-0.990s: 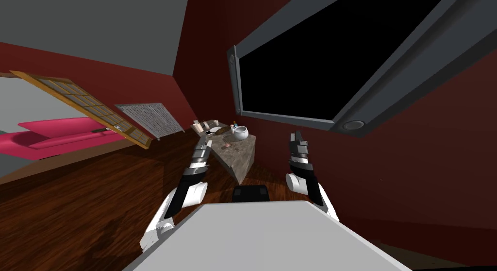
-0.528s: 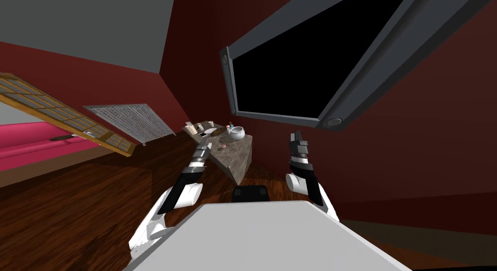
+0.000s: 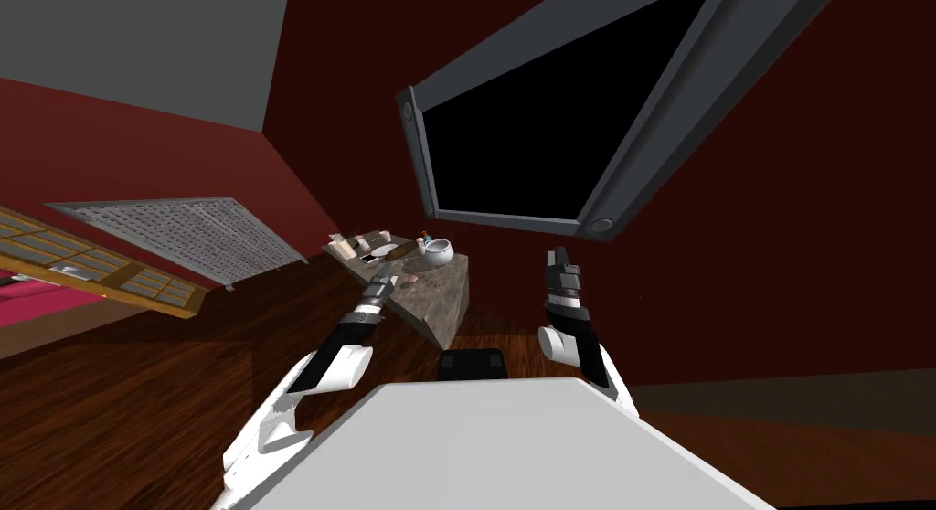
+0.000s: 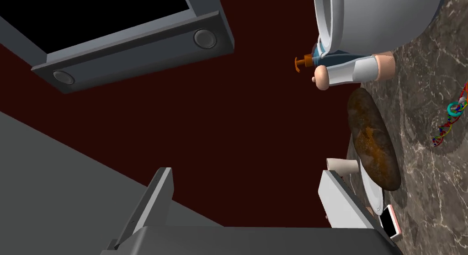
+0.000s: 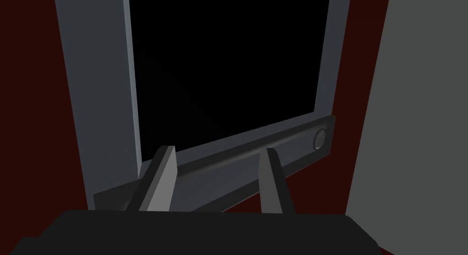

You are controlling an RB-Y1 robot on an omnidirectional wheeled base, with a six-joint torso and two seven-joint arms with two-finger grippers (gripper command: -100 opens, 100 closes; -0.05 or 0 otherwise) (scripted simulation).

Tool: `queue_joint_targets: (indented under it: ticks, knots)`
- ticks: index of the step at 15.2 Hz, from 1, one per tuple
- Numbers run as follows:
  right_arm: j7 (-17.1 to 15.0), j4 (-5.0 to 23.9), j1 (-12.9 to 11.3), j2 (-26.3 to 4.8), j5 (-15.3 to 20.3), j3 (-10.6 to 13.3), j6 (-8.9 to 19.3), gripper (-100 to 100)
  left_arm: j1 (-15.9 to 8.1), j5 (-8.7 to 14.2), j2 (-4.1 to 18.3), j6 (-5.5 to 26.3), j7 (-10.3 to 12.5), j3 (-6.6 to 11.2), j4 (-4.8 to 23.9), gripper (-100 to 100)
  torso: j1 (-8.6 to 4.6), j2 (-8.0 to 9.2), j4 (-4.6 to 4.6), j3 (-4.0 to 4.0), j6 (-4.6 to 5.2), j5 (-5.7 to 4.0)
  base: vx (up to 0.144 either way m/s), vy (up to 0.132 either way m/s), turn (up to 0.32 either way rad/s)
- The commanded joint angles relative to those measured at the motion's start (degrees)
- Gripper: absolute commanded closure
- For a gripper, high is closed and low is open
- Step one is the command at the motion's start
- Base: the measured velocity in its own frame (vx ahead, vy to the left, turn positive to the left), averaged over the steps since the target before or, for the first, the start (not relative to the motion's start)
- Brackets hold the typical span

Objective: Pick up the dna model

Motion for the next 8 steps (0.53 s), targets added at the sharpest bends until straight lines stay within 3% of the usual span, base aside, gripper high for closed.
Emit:
queue_joint_targets:
  ticks: [1,2,4,5,7,8]
  knots:
    - [0.00,0.00,0.00,0.00,0.00,0.00,0.00,0,0.05,0.67,0.57,2.15,0.01,0.21,-0.01,-100,0.00,0.00,0.00,0.00,0.00,0.00,-0.002,0.006,-0.052]
    - [0.00,0.00,0.01,0.00,0.00,0.00,0.00,0,0.15,2.83,2.46,3.92,0.17,0.96,0.68,-100,0.00,0.01,0.00,0.00,-0.03,0.00,-0.018,0.008,-0.122]
    - [0.00,0.00,0.00,0.00,0.00,0.00,0.00,0,0.15,2.83,2.46,5.35,0.17,0.96,0.68,-100,0.04,0.07,0.01,0.04,0.00,0.01,-0.018,0.011,-0.128]
    - [0.00,0.00,0.00,0.00,0.00,0.00,0.00,0,0.26,5.06,4.34,7.09,0.35,1.73,1.40,-100,0.03,0.06,0.01,0.04,-0.03,0.01,-0.017,0.011,-0.135]
    - [0.00,0.00,0.00,0.00,0.00,0.00,0.00,0,0.26,5.06,4.34,8.67,0.35,1.73,1.40,-100,0.04,0.06,0.01,0.03,0.00,0.01,-0.007,0.007,-0.150]
    - [0.00,0.00,0.00,0.00,0.00,0.00,0.00,0,0.38,7.36,6.21,10.34,0.52,2.51,2.15,-100,0.03,0.04,0.01,0.03,-0.03,0.01,0.006,0.001,-0.167]
